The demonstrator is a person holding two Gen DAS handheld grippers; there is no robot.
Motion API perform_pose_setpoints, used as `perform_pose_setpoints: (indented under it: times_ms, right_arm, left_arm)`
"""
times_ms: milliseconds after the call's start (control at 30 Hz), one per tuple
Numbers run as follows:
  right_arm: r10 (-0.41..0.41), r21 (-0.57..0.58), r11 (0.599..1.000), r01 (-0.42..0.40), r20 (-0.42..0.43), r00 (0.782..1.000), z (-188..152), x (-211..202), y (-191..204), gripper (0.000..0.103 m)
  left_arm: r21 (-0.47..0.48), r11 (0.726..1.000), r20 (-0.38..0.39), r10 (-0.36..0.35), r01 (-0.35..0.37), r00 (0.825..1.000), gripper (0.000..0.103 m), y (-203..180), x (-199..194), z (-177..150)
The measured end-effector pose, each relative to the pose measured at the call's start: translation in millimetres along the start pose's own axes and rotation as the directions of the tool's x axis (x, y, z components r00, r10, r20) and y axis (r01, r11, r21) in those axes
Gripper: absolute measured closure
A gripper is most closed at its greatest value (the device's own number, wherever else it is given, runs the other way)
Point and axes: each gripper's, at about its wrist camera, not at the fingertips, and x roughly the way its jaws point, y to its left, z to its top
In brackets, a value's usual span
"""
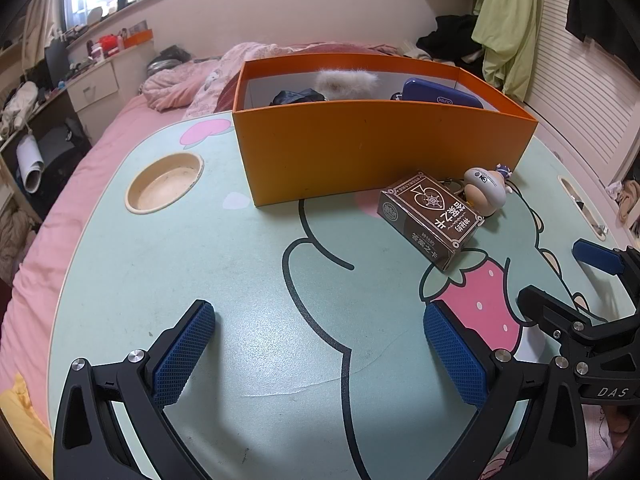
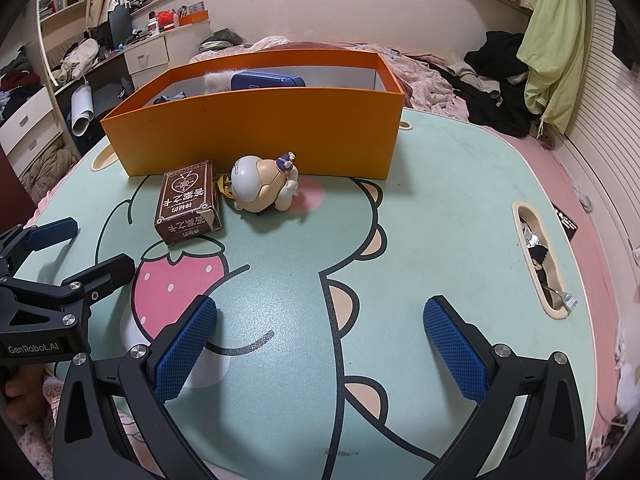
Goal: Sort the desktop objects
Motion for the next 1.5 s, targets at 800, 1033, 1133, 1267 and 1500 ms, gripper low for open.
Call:
perform_pose_setpoints:
  times_ms: [800, 1033, 1133, 1267, 1500]
  right_arm:
    - [0.019, 0.002, 1.000, -0.019, -0.018, 1.000, 8, -1, 1, 0.001]
    - [0.134, 0.125, 0.983, -0.136, 0.022, 0.991, 58, 1, -11, 0.010]
    - [0.169, 0.138, 0.976, -0.169, 0.013, 0.986, 74, 11, -7, 0.018]
    - [0.132, 0.144, 0.981, -0.130, 0.000, 0.991, 82, 28, 3, 0.020]
    - [0.022, 0.033, 0.999, -0.022, -0.006, 1.000, 75, 33, 21, 0.060]
  left_arm:
    - [0.000, 1.000, 0.001, -0.001, 0.001, 1.000, 0.000, 0, 0, -1]
    - [0.000, 1.000, 0.001, -0.001, 0.001, 1.000, 0.000, 0, 0, -1]
    - [0.000, 1.000, 0.001, -0.002, 0.002, 1.000, 0.000, 0, 0, -1]
    - [0.000, 1.000, 0.001, -0.002, 0.002, 1.000, 0.000, 0, 0, -1]
    - [0.000, 1.000, 0.001, -0.002, 0.002, 1.000, 0.000, 0, 0, -1]
